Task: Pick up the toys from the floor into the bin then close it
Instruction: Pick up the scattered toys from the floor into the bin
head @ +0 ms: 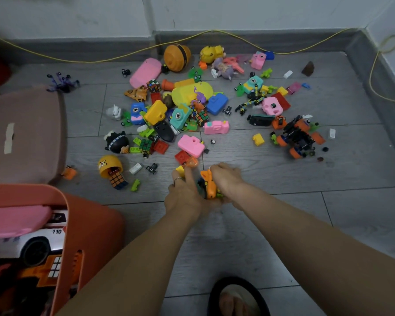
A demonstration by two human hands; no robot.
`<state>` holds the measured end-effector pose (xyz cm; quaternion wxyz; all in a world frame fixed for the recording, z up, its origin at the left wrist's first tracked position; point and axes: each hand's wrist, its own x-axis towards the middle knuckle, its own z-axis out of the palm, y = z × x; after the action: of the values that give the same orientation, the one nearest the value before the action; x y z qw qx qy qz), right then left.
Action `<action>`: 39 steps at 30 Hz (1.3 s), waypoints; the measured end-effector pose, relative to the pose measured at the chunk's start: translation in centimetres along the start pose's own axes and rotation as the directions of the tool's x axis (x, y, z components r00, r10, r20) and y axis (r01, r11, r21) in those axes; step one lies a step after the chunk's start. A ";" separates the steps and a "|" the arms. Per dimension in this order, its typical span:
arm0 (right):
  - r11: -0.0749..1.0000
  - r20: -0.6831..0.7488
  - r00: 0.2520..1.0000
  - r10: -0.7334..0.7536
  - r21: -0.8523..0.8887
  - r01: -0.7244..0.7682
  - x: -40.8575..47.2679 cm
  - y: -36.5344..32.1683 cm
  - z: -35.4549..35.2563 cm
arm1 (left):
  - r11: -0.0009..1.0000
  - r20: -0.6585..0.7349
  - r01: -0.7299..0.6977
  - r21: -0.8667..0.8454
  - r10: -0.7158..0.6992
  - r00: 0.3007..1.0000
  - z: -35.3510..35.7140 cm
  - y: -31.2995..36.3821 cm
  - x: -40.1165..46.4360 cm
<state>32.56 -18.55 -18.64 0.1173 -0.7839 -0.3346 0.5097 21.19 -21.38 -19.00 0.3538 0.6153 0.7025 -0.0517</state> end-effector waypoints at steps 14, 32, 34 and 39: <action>0.981 -0.172 0.974 -0.148 -0.147 0.124 0.6 -0.1 1.0 | 0.965 0.013 -0.150 0.216 0.151 0.988 -3.8 -3.1 2.7; 0.822 -0.111 0.909 -0.402 -0.481 0.305 0.3 -0.4 3.1 | 0.875 -0.011 -0.235 0.423 0.264 0.964 -6.4 -3.1 6.5; 0.818 -0.100 0.911 -0.400 -0.488 0.306 0.4 -0.6 3.0 | 0.877 -0.016 -0.243 0.415 0.274 0.962 -6.5 -3.1 6.9; 0.795 -0.080 0.910 -0.408 -0.520 0.311 0.5 -0.9 2.7 | 0.835 0.030 -0.316 0.450 0.340 0.940 -6.5 -2.9 7.0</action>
<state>29.95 -17.94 -19.77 0.0380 -0.7536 -0.5846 0.2982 15.83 -12.95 -19.09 0.1880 0.7923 0.5645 -0.1349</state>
